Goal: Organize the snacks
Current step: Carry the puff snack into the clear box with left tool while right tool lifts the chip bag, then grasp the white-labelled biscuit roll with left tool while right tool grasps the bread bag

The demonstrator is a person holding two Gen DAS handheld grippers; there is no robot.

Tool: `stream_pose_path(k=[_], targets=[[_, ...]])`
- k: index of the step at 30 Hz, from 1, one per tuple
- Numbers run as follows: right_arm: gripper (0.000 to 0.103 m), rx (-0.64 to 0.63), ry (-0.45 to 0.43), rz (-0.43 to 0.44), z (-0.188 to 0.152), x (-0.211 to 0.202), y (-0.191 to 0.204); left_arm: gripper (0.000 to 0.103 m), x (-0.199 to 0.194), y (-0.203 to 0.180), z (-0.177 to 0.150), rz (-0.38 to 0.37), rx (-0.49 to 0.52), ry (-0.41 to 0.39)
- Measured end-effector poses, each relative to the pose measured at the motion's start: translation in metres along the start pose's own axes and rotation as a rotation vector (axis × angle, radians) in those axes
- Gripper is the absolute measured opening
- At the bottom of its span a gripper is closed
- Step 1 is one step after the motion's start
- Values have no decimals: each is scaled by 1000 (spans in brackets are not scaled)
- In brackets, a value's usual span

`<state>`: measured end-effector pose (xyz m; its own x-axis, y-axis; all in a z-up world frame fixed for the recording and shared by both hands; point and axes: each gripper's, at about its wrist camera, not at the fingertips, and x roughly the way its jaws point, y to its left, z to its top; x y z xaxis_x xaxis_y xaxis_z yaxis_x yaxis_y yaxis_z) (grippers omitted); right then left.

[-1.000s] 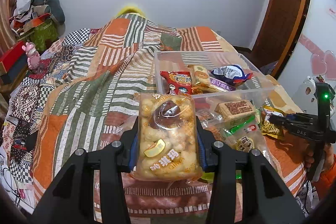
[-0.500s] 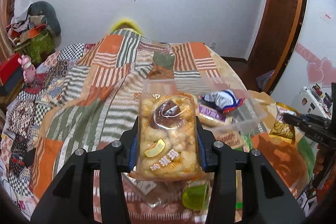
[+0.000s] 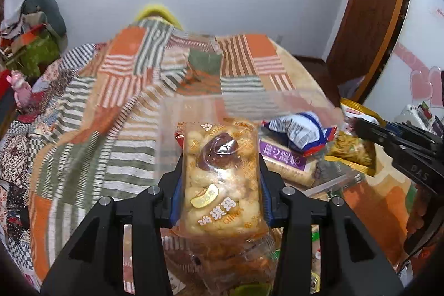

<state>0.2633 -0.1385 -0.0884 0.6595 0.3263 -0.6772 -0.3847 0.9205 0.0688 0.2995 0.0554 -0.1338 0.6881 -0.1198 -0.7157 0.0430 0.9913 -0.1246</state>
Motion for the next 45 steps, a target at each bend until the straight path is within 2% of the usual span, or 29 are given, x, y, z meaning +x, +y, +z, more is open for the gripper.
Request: stream_pose_path(k=[5, 10, 15, 18, 23, 25, 27, 32, 34, 38, 45], targets=[[21, -22, 43, -13, -5, 18, 2, 44, 18, -2, 1, 8, 11, 11], [21, -32, 53, -6, -12, 12, -1, 44, 30, -1, 3, 4, -2, 34], [28, -48, 75, -15, -17, 5, -2, 50, 28, 0, -1, 19, -2, 54], [36, -41, 75, -2, -18, -5, -3, 50, 14, -2, -4, -20, 1, 48], [36, -33, 61, 26, -19, -23, 0, 54, -19, -7, -8, -16, 32, -2], [40, -37, 50, 32, -20, -32, 5, 56, -35, -5, -11, -15, 34, -21], [48, -37, 35, 44, -21, -41, 11, 59, -47, -2, -14, -9, 30, -34], [54, -69, 13, 62, -31, -60, 32, 64, -72, 13, -30, 26, 36, -49], [58, -71, 14, 73, -39, -62, 40, 65, -78, 23, -42, 42, 31, -36], [58, -57, 45, 102, -53, -56, 53, 66, -75, 40, -64, 69, 13, 15], [58, -2, 135, 149, -75, -31, 67, 66, -37, 58, -93, 73, -62, 115]])
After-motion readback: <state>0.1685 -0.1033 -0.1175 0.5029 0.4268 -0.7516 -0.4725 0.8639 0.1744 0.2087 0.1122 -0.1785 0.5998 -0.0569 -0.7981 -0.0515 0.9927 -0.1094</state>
